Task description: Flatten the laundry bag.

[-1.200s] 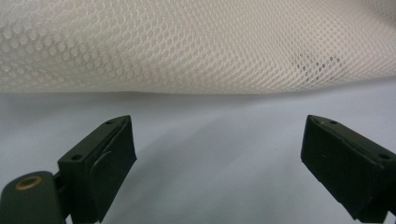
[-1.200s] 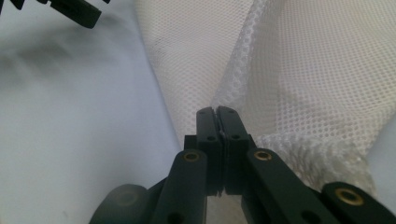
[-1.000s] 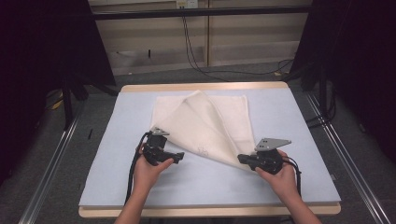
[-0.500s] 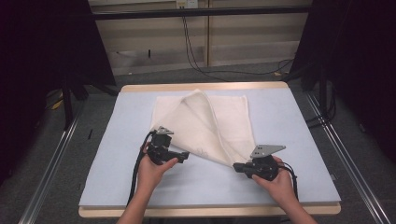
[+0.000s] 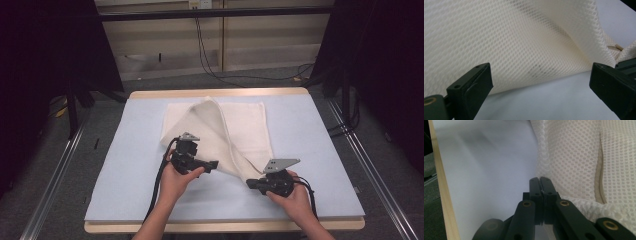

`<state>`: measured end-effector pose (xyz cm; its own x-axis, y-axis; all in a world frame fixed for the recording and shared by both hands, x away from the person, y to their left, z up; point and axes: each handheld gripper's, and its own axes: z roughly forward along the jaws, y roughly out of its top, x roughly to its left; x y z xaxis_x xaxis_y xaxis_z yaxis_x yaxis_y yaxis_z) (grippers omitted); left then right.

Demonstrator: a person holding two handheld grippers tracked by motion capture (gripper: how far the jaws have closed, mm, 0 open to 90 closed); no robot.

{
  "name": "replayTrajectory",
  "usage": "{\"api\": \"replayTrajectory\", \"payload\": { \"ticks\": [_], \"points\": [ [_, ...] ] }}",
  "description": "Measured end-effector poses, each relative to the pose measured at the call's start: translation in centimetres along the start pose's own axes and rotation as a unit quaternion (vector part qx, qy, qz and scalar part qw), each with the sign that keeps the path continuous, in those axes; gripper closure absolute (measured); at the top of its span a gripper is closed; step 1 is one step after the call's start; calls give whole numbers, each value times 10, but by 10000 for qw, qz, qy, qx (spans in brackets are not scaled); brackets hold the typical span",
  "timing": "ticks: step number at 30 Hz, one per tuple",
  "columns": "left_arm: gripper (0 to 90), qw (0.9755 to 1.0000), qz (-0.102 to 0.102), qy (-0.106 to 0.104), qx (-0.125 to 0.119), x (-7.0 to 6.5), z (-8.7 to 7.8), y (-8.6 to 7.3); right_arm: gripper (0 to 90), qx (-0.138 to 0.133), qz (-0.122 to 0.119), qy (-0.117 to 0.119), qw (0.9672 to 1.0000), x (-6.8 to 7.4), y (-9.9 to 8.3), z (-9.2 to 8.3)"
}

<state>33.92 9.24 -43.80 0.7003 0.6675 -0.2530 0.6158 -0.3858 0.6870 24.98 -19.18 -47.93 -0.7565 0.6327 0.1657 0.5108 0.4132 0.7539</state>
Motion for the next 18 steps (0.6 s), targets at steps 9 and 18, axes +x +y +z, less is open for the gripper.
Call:
{"api": "replayTrajectory", "payload": {
  "ticks": [9, 18],
  "points": [
    [57, 9997, -101, -169, -169, -9, 8, 16, 893, 130, -156, -14, 9998, 7, 1, 9],
    [168, 9995, 192, -59, -224, -24, 15, 26, 893, 120, -163, -7, 9998, 7, 1, 10]
  ]
}}
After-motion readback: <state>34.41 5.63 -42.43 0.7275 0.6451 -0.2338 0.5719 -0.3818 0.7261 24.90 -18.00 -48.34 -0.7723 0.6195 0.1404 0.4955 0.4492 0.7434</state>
